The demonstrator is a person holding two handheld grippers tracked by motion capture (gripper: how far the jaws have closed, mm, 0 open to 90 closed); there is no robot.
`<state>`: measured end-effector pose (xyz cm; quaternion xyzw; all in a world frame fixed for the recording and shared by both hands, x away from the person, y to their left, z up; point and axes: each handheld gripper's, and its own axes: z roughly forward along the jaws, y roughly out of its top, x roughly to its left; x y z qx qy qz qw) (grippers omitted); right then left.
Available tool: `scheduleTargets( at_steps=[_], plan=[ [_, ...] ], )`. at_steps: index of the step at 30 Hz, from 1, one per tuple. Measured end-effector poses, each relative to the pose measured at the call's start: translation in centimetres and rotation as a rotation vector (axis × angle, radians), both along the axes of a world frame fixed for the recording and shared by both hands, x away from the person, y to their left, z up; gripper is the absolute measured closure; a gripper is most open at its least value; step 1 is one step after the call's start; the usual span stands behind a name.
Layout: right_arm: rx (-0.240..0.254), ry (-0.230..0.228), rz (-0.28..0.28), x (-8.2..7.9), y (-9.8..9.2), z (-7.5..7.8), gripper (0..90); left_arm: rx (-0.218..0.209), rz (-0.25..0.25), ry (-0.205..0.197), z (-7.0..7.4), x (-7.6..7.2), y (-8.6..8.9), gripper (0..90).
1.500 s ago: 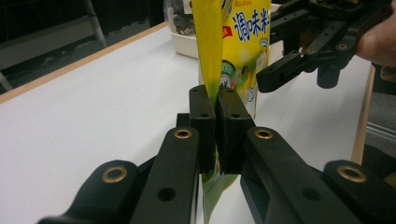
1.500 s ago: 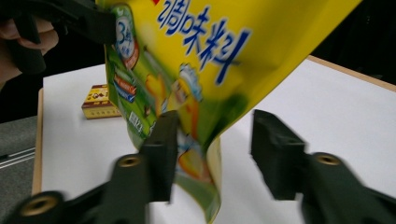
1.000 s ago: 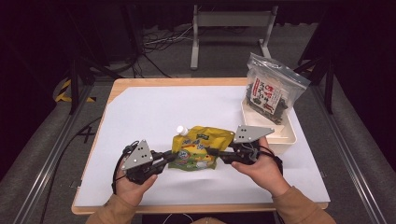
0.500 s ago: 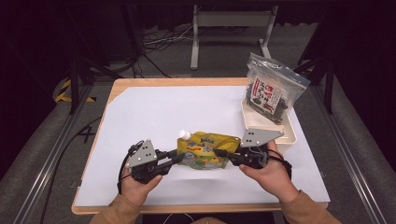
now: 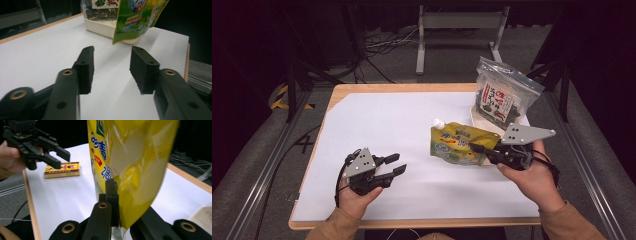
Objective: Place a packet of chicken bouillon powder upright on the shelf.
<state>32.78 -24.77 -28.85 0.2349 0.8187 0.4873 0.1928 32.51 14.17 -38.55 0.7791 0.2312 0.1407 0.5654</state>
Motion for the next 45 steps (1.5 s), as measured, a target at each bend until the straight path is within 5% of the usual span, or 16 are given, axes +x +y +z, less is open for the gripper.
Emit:
scheduleTargets(
  at_steps=[24,45],
  plan=[
    [-0.04,-0.044,-0.128,2.6,-6.1,3.0,88.8,0.03,0.099,0.034,-0.2,0.4,1.6,41.1],
    [-0.074,-0.039,-0.136,4.4,-9.4,2.1,88.8,0.028,0.115,0.064,-0.5,0.6,2.0,38.0]
  ],
)
